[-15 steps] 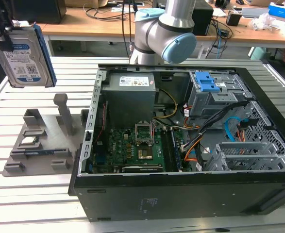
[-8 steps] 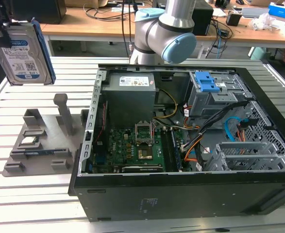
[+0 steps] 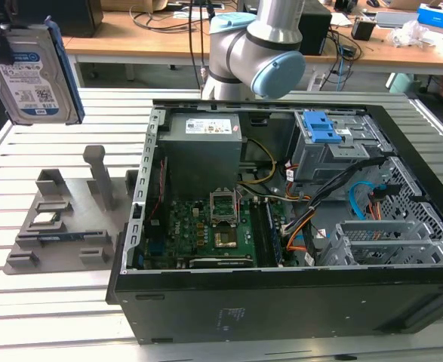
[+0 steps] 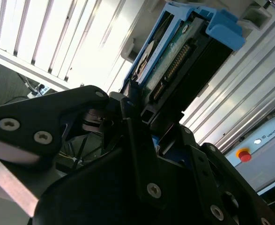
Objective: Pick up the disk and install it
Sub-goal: 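Pick up the disk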
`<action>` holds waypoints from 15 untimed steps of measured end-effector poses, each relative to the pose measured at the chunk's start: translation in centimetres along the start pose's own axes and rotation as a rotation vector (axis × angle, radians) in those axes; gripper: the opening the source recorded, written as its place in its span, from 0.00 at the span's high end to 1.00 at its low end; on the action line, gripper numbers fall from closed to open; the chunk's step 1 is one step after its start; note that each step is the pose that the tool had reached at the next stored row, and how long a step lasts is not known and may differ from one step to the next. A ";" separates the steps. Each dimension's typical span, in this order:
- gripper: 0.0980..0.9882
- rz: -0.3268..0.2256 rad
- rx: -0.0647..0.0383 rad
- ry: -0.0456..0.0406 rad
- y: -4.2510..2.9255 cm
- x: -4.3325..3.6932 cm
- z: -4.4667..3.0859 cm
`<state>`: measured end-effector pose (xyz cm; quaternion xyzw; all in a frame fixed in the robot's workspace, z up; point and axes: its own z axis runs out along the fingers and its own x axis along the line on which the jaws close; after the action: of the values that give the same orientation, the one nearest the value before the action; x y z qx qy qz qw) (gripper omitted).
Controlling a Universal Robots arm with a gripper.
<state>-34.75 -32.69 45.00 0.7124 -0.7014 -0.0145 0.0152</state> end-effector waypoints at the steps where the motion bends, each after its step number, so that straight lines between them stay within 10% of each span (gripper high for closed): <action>1: 0.70 0.000 0.000 0.0001 0.01 -0.01 -0.27; 15: 0.70 0.000 0.000 0.0000 0.19 -0.29 -4.67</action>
<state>-34.75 -32.40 49.67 0.7124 -0.7014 -0.0145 0.0151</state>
